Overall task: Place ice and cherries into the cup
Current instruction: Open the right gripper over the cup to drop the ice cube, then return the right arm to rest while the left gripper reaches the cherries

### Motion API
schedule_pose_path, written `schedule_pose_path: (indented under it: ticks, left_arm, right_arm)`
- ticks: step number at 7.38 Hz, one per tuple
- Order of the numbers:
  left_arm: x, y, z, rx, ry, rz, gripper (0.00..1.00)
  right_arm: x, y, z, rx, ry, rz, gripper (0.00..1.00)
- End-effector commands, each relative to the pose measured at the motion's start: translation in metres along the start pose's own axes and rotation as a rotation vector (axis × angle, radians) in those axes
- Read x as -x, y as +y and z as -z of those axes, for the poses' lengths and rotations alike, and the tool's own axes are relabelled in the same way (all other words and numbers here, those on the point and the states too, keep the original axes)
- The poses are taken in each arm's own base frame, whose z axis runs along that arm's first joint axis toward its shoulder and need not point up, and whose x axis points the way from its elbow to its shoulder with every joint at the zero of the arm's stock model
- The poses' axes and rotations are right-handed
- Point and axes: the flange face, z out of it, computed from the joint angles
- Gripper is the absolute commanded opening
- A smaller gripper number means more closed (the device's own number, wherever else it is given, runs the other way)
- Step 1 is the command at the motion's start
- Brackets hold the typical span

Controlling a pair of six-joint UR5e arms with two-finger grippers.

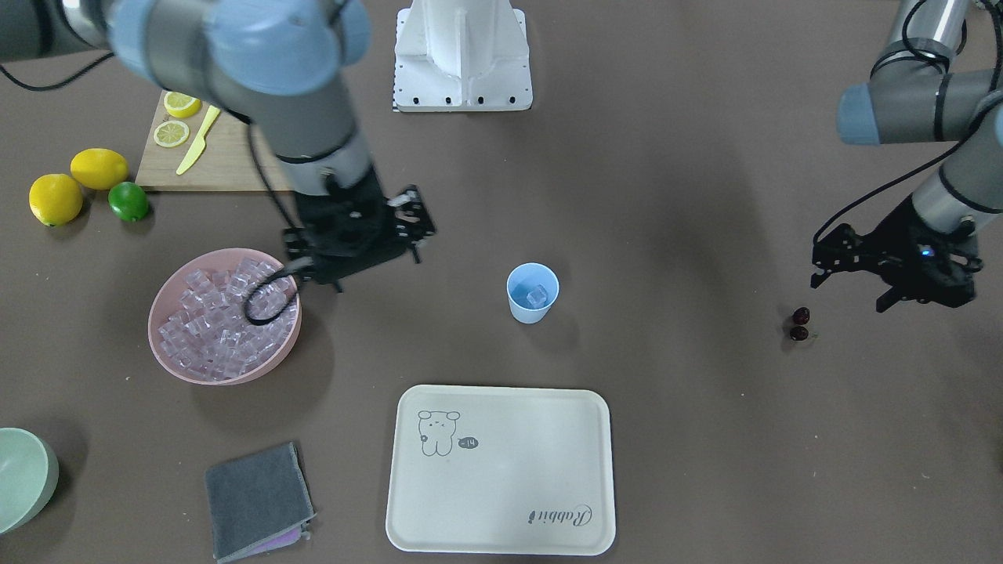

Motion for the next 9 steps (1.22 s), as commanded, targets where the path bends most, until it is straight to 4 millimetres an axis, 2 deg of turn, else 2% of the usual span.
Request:
schedule_pose_path:
  ticks: [1,2,3,4,5,6,7,8,9]
  left_arm:
    - [-0.005,0.001,-0.047,0.014,-0.019,0.009,0.97]
    - [0.013,0.005,-0.076,-0.001,-0.010,-0.001,0.97]
    - [0.029,0.012,-0.094,-0.002,-0.009,-0.004,0.97]
    - [0.031,0.018,-0.107,0.016,-0.010,-0.003,0.97]
    - [0.031,0.021,-0.112,-0.001,-0.020,-0.016,0.97]
    - [0.022,0.024,-0.118,0.005,-0.011,-0.012,0.93]
    - [0.019,0.029,-0.123,0.014,-0.008,0.042,0.74]
    - [0.016,0.034,-0.130,0.027,-0.006,0.045,0.62]
    - [0.012,0.032,-0.126,0.020,-0.001,0.041,0.33]
  right_arm:
    - [-0.211,0.100,0.071,0.032,0.009,0.079,0.98]
    - [-0.296,0.153,0.080,0.065,0.050,0.171,0.98]
    - [-0.360,0.193,0.097,0.075,0.079,0.240,0.98]
    - [-0.405,0.228,0.106,0.091,0.089,0.272,0.98]
    - [-0.444,0.255,0.118,0.105,0.111,0.327,0.98]
    - [-0.477,0.281,0.128,0.115,0.112,0.358,0.98]
    - [-0.490,0.301,0.132,0.116,0.113,0.360,0.98]
    - [-0.495,0.309,0.134,0.116,0.115,0.354,0.98]
    - [-0.496,0.310,0.134,0.116,0.115,0.353,0.98]
